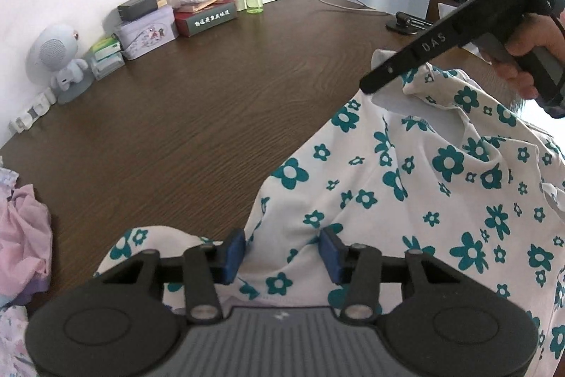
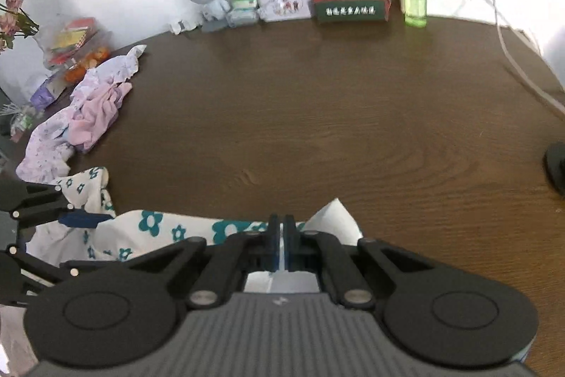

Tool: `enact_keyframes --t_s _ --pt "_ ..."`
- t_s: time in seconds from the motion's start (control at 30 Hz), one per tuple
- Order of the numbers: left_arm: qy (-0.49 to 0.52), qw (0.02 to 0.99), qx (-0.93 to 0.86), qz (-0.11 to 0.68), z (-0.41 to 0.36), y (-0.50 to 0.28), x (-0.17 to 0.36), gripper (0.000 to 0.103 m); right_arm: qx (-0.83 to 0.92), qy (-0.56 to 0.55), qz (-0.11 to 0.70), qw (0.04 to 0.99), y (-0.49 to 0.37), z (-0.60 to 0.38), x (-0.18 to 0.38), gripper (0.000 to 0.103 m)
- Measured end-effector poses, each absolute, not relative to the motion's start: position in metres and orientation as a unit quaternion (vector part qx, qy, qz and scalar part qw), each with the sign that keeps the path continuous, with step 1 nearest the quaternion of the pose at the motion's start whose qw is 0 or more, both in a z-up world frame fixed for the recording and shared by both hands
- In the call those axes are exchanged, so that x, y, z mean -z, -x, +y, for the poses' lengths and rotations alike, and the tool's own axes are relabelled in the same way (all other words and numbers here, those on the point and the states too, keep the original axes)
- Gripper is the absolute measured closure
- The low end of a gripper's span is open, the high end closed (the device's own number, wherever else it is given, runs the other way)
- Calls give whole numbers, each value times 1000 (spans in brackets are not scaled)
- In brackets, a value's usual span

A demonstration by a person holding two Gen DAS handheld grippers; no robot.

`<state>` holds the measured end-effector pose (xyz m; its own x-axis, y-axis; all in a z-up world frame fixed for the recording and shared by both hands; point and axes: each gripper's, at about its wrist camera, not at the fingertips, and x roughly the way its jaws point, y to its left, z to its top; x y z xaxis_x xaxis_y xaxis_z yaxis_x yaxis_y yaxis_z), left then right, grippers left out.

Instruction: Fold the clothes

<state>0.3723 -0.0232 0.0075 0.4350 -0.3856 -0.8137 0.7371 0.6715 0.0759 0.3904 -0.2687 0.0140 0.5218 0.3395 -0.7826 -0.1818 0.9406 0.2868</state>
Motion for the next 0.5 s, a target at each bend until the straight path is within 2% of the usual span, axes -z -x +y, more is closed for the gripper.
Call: enact_keyframes --t_s 0.03,0.07,0.1,0.13,0.2,0.23,0.27,0.3,0.33,0.37,0.5 --pt "-218 821 341 403 -24 -371 -9 57 -154 -87 469 865 -389 -269 -14 94" --pt "-216 824 341 396 -24 -371 -11 57 -158 -89 472 863 -388 -269 -14 77" --pt "-211 827 344 392 -23 -370 -14 57 -157 -82 469 865 -385 -268 -15 54" --pt "-209 828 344 390 -23 -371 -15 57 -155 -75 467 867 -381 -267 -17 50" --pt "-210 828 342 392 -25 -374 -15 60 -156 -61 469 867 -377 -263 -15 52" --pt "-213 827 339 394 -27 -376 -13 71 -161 -63 473 864 -377 -261 -12 57" --pt "-210 824 338 403 -27 -379 -10 88 -165 -64 476 861 -376 -259 -10 66" --pt "-202 823 338 409 -26 -381 -7 93 -167 -57 476 861 -375 -254 -8 77" --pt "-187 826 339 410 -24 -383 -6 94 -170 -50 477 861 -374 -249 -6 84" --pt "-167 829 337 414 -20 -386 -6 98 -172 -43 477 861 -374 -245 -4 100" --pt "-116 845 320 411 -2 -392 -10 99 -172 -56 447 876 -372 -246 -18 102"
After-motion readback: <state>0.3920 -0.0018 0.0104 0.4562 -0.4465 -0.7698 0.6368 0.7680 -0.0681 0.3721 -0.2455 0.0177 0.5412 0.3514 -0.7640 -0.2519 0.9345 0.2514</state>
